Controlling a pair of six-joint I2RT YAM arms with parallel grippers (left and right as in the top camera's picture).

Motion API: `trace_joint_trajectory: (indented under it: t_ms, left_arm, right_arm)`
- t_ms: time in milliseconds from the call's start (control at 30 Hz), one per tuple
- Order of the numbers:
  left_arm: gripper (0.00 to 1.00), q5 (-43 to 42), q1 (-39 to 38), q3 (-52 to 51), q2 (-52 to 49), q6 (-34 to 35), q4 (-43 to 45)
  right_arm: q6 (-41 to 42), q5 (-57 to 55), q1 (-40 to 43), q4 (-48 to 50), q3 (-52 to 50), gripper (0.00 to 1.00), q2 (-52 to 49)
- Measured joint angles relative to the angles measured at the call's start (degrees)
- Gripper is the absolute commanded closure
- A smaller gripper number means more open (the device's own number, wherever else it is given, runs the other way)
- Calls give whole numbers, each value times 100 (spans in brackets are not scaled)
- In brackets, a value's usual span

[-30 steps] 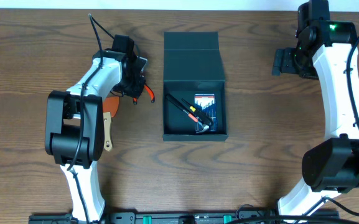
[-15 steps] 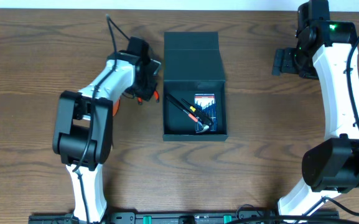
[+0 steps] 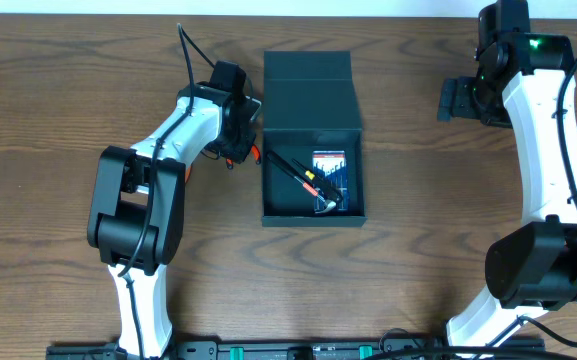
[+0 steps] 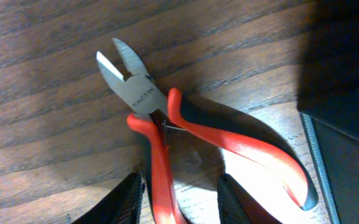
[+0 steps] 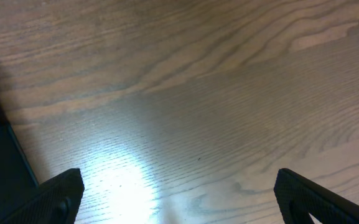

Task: Pack container
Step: 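Lower the left gripper and close it on the pliers handles, then lift the pliers and carry them right over the black box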

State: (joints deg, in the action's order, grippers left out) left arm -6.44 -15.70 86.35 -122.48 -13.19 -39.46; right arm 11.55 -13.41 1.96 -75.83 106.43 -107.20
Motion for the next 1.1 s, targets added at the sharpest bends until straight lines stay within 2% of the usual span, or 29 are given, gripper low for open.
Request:
trace_joint_trajectory:
  t_ms: [67, 200, 400, 733, 1100]
  left_arm:
    - [68, 42, 0, 0, 0, 26, -2]
    - [87, 109, 11, 0, 0, 105, -20]
    - [94, 136, 26, 0, 0, 120, -13]
    - [94, 133, 26, 74, -17, 120, -122]
    - [94, 295, 162, 942, -286, 122, -1250]
  right_arm:
    - [0, 0, 0, 0, 0, 1, 0]
    - [2, 0, 0, 0, 0, 1, 0]
    - [0, 0, 0, 0, 0, 1, 0]
    - [2, 0, 0, 0, 0, 1, 0]
    - [0, 0, 0, 0, 0, 1, 0]
